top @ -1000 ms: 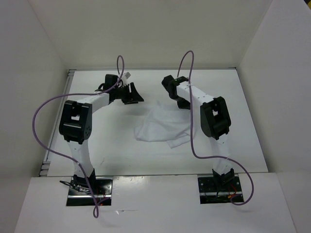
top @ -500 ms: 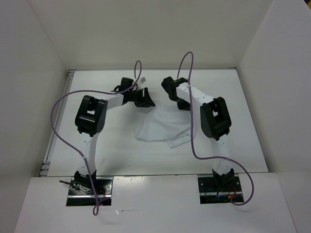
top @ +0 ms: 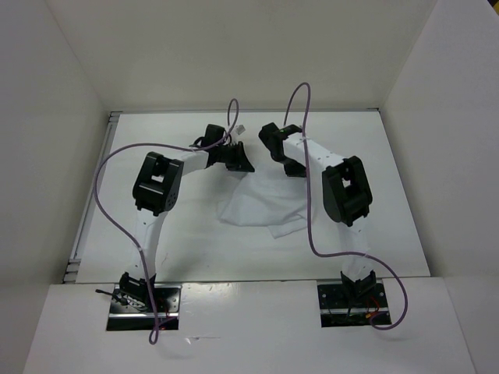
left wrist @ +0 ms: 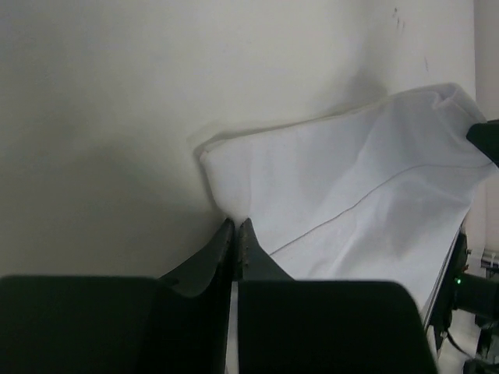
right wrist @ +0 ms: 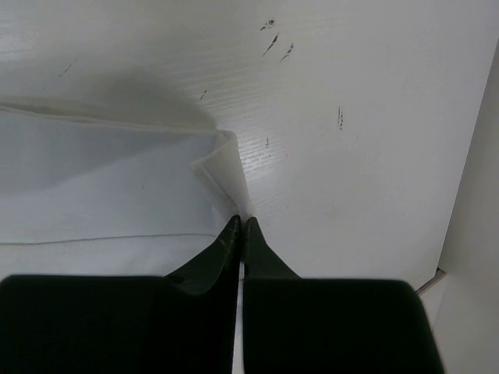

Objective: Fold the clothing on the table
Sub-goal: Flatten the skirt out

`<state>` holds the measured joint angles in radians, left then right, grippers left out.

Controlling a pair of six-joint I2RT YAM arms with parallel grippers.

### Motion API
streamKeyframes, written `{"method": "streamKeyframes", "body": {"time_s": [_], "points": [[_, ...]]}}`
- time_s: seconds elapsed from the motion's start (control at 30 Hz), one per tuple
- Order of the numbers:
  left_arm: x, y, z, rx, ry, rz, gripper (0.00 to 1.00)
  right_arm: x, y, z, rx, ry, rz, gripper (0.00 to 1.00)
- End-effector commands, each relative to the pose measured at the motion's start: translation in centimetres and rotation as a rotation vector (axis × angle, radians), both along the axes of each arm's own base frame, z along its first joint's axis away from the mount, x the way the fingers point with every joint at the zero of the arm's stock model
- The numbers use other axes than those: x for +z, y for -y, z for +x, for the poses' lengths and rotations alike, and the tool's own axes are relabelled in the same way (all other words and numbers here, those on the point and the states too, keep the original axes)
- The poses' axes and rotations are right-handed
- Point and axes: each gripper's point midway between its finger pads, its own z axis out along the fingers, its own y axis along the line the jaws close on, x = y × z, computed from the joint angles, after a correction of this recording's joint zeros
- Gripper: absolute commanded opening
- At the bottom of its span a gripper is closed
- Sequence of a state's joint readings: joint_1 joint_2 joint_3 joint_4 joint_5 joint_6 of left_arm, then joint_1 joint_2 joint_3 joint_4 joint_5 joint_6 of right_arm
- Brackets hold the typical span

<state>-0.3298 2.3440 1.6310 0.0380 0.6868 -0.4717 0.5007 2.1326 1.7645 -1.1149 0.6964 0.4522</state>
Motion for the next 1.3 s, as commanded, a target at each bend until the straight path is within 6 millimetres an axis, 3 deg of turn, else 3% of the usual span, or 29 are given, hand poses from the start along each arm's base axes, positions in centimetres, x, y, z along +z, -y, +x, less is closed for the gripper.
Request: {"method": "streamKeyframes", "body": {"time_s": [0.0,0.03,0.13,0.17,0.23,0.27,0.33,0.37,0.4,0.43,0.57,0.67,0.73,0.8,0.87,0.9,0.93,0.97,1.03,1.07,1.1,1.13,1.2,1.27], "points": [[-2.4,1.3,-1.2,-0.062,-0.05,0.009,0.0,3.0,-0.4,0.5,-0.005,0.105,0.032,0.0],[-2.0,1.4,-1.2,-0.064,-0.061,-0.001,0.0,3.4,-0.3,0.4,-0.005,0.107,0.033,0.0],[4.1,0.3,0.6,-0.048,0.044,-0.05,0.0,5.7,-0.6,0.7,-0.004,0.164,0.076,0.0],[8.2,-0.7,1.5,-0.026,0.111,-0.069,0.0,6.6,-1.0,1.1,0.004,0.187,0.099,0.0],[13.2,-1.6,2.4,-0.012,0.2,-0.087,0.0,8.8,-1.0,1.5,0.011,0.231,0.142,0.0],[16.3,-2.3,2.4,-0.006,0.244,-0.092,0.0,9.7,-1.3,1.9,0.021,0.255,0.167,0.0],[20.4,-3.5,2.5,-0.004,0.312,-0.123,0.0,12.4,-1.4,2.6,0.037,0.317,0.202,0.0],[23.7,-4.0,2.0,0.0,0.351,-0.154,0.0,13.4,-1.1,3.1,0.032,0.35,0.214,0.0],[24.8,-4.1,1.6,0.0,0.372,-0.159,0.0,15.2,-1.4,3.7,0.033,0.402,0.239,0.0],[27.2,-4.9,1.3,0.005,0.418,-0.171,0.0,16.5,-0.9,3.9,0.045,0.421,0.247,0.0],[32.3,-7.1,0.4,0.019,0.469,-0.226,0.0,21.6,-0.3,5.4,0.078,0.534,0.32,0.0],[35.9,-8.8,0.1,0.016,0.526,-0.26,0.0,27.1,-0.2,6.2,0.11,0.657,0.376,0.0],[38.6,-9.6,-0.8,0.012,0.577,-0.277,0.0,28.4,-0.6,6.4,0.132,0.683,0.4,0.0],[40.0,-10.2,-1.7,0.021,0.603,-0.283,0.0,30.0,-1.0,6.6,0.173,0.713,0.418,0.0],[38.9,-10.6,-2.1,0.033,0.578,-0.277,0.0,31.1,-1.3,6.1,0.193,0.721,0.447,0.0],[40.0,-10.7,-3.2,0.032,0.612,-0.289,0.0,31.4,-1.4,5.5,0.204,0.717,0.46,0.0],[39.9,-10.7,-3.9,0.021,0.613,-0.292,0.0,31.9,-1.5,4.9,0.216,0.717,0.476,0.0],[38.6,-11.0,-4.4,0.025,0.577,-0.294,0.0,32.1,-1.2,3.7,0.224,0.712,0.486,0.0],[39.9,-11.1,-6.8,0.009,0.612,-0.296,0.0,32.1,-2.0,2.2,0.262,0.704,0.491,0.0],[40.1,-11.2,-7.7,0.008,0.616,-0.296,0.0,33.8,-1.5,0.4,0.269,0.743,0.5,0.0],[41.7,-11.6,-9.7,0.003,0.657,-0.299,0.0,34.3,-1.7,-0.5,0.287,0.749,0.516,0.0],[40.7,-11.6,-10.5,0.007,0.626,-0.297,0.0,34.0,-1.9,-1.5,0.304,0.731,0.525,0.0],[41.7,-11.9,-13.2,-0.001,0.651,-0.281,0.0,35.5,-2.2,-4.4,0.357,0.745,0.577,0.0],[41.1,-12.0,-14.6,-0.002,0.63,-0.272,0.0,34.9,-1.9,-5.7,0.358,0.724,0.591,0.0]]}}
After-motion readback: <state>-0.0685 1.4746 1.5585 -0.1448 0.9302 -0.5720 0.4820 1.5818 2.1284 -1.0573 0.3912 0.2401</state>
